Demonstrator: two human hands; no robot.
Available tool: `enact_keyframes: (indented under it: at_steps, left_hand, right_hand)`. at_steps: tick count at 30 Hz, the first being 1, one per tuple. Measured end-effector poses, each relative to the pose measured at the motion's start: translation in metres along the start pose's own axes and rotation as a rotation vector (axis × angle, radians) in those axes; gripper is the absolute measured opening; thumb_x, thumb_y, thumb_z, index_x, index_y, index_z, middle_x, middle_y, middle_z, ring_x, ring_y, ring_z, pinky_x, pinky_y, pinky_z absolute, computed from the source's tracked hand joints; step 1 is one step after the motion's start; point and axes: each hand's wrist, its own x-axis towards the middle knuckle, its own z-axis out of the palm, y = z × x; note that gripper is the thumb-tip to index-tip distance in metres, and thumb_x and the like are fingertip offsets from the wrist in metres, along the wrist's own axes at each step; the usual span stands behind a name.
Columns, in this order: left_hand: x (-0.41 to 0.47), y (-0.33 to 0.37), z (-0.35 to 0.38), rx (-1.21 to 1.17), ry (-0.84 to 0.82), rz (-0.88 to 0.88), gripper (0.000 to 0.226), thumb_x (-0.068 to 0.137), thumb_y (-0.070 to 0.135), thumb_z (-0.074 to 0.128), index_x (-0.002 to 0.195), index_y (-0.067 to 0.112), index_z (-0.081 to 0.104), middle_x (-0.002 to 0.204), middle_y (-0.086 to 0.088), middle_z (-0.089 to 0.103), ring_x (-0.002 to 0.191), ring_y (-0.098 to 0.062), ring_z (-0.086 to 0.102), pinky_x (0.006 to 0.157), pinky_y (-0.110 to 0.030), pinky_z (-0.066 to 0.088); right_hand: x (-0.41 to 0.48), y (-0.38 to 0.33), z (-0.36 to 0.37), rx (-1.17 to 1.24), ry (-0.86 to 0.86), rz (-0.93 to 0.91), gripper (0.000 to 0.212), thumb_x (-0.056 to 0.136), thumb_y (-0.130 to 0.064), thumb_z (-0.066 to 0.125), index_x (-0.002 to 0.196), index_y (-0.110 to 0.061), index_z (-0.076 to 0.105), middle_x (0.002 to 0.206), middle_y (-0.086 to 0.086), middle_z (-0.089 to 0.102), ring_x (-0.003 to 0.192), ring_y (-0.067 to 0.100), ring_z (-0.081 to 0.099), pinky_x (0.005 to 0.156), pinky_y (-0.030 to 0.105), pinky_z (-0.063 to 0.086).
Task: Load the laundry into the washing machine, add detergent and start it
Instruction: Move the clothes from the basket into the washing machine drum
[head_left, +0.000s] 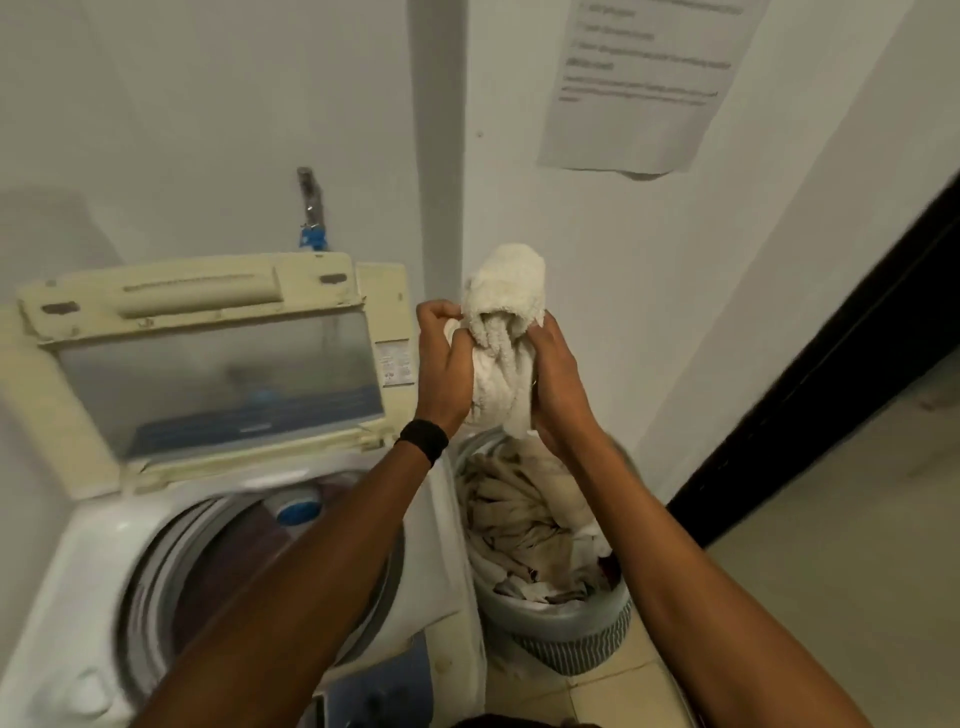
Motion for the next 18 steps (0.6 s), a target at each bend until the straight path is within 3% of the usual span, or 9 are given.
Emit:
enact_keyframes:
  at_steps: [2,3,7,10,12,14,16,18]
  left_hand:
    - [-0.01,-0.008,-0.032,0.098,0.102,-0.044,0.019,0.084,0.029,0.038,0.103,0.029,0.041,0.103,0.013,0.049,0.103,-0.02,0.049,0.095,-0.042,0.041]
    - [-0.015,-0.012,-0.05,0.147,0.153,-0.081,0.02,0.082,0.028,0.039,0.102,0.026,0.042,0.102,0.013,0.049,0.103,-0.02,0.046,0.092,-0.04,0.039]
    - [-0.039,-0.016,-0.127,0.245,0.264,-0.166,0.032,0.077,0.039,0.047,0.098,0.015,0.047,0.103,0.0,0.047,0.092,-0.014,0.048,0.085,-0.027,0.041]
    - [-0.063,-0.024,-0.185,0.377,0.327,-0.184,0.036,0.078,0.047,0.054,0.095,0.016,0.052,0.106,0.002,0.043,0.094,-0.003,0.048,0.088,-0.012,0.039]
    - [-0.078,-0.027,-0.216,0.428,0.358,-0.212,0.022,0.086,0.037,0.064,0.097,0.021,0.055,0.111,-0.006,0.046,0.098,0.0,0.048,0.094,-0.017,0.042]
    - [-0.088,-0.029,-0.241,0.475,0.396,-0.269,0.013,0.094,0.021,0.067,0.101,0.022,0.056,0.115,-0.009,0.046,0.098,-0.008,0.052,0.094,-0.024,0.045]
    - [-0.093,-0.038,-0.264,0.603,0.414,-0.337,0.01,0.096,0.013,0.062,0.102,0.02,0.057,0.112,-0.01,0.052,0.097,-0.021,0.056,0.085,-0.03,0.046]
    - [-0.099,-0.049,-0.286,0.806,0.349,-0.459,0.013,0.096,0.008,0.058,0.106,0.014,0.063,0.111,-0.013,0.065,0.101,-0.03,0.062,0.079,-0.031,0.044]
  right_hand:
    - [-0.005,0.016,0.024,-0.03,-0.068,0.042,0.044,0.096,-0.047,0.051,0.137,-0.03,0.059,0.133,-0.002,0.067,0.123,0.02,0.064,0.109,0.053,0.048]
    - [-0.006,0.026,0.039,-0.04,-0.104,0.048,0.05,0.094,-0.051,0.051,0.138,-0.028,0.058,0.134,-0.001,0.066,0.124,0.02,0.063,0.11,0.053,0.047]
    - [-0.028,0.067,0.097,-0.06,-0.268,0.059,0.051,0.099,-0.046,0.048,0.144,-0.021,0.049,0.137,0.002,0.062,0.126,0.02,0.061,0.111,0.051,0.046]
    - [-0.046,0.098,0.135,-0.093,-0.36,0.064,0.049,0.104,-0.038,0.051,0.15,-0.026,0.04,0.144,-0.004,0.057,0.13,0.013,0.057,0.113,0.045,0.046]
    - [-0.057,0.113,0.157,-0.09,-0.38,0.046,0.053,0.105,-0.032,0.056,0.152,-0.026,0.034,0.146,-0.004,0.054,0.13,0.011,0.056,0.109,0.037,0.048]
    - [-0.068,0.122,0.178,-0.075,-0.387,0.031,0.059,0.103,-0.029,0.06,0.152,-0.024,0.028,0.146,-0.002,0.053,0.129,0.01,0.056,0.106,0.034,0.05]
    - [-0.071,0.139,0.194,-0.12,-0.453,0.04,0.061,0.102,-0.026,0.061,0.151,-0.02,0.025,0.144,0.0,0.052,0.126,0.01,0.058,0.101,0.028,0.053]
    - [-0.069,0.157,0.205,-0.278,-0.571,0.083,0.064,0.099,-0.026,0.065,0.149,-0.015,0.027,0.143,0.004,0.052,0.125,0.016,0.059,0.099,0.031,0.055]
